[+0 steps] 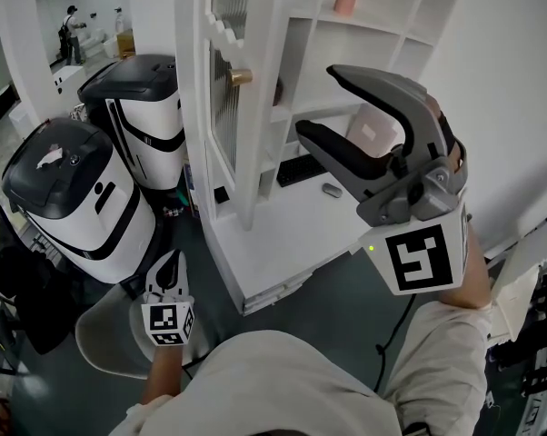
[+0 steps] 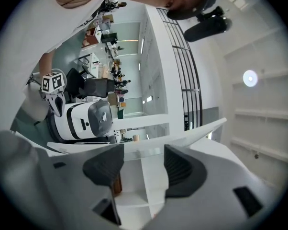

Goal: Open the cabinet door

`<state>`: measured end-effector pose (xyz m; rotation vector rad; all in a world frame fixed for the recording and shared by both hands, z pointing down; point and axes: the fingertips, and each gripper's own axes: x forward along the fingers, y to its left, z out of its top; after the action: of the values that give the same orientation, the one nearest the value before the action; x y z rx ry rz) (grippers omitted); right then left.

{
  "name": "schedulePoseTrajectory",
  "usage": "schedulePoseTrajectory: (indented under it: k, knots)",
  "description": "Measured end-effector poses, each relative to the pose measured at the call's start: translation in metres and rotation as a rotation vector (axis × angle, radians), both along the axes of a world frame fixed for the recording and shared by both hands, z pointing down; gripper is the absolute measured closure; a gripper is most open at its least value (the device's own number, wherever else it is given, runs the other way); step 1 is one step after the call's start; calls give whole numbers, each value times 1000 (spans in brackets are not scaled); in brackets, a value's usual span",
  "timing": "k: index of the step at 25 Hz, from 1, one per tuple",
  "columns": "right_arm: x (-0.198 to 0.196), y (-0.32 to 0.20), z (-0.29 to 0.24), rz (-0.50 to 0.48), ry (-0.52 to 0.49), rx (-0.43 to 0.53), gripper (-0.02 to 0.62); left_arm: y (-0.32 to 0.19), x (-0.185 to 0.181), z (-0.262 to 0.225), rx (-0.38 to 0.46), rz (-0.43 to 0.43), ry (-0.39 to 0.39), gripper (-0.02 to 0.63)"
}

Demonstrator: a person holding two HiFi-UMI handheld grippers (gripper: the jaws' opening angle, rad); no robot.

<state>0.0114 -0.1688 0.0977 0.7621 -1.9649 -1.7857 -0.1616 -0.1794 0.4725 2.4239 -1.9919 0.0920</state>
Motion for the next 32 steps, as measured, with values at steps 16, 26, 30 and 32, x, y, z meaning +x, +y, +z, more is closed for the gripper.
schedulePoseTrajectory:
  k: [16, 26, 30, 32]
  knots:
    - [34, -19, 12, -8, -152, -119, 364, 0, 1, -2, -8, -10, -19, 606]
    - [62, -32, 32, 9, -269, -225, 404, -5, 5, -4, -7, -10, -29, 606]
    - [73, -40, 43, 27, -319, -266, 417, -8, 8, -4, -10, -1, -32, 606]
    - [78, -43, 48, 36, -350, -291, 423, -10, 10, -4, -10, 4, -33, 606]
